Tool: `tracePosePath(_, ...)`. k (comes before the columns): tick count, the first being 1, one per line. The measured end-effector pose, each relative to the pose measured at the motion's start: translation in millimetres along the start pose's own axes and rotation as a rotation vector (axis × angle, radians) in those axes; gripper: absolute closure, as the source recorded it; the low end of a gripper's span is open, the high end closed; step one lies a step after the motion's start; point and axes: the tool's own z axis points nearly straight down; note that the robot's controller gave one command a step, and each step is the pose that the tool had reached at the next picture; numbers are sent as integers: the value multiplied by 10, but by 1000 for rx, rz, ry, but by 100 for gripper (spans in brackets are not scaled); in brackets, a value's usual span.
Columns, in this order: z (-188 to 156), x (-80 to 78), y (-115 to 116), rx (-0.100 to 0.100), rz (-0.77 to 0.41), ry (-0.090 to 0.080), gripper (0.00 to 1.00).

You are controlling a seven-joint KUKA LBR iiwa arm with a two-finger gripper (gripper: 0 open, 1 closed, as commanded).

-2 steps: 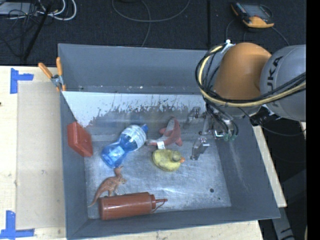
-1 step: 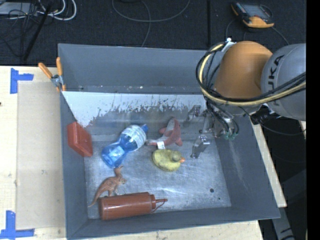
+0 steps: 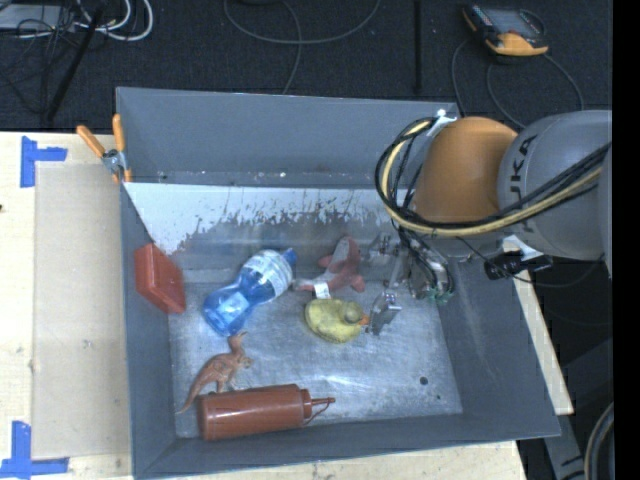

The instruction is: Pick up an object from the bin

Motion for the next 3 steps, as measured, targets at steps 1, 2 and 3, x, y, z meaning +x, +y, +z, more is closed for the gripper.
tracePosePath(1,124,128,16,1,88,9,0)
tracePosePath(2,182,254,147,1,7,3,0)
tracePosePath(3,505,221,104,1,200,3,0)
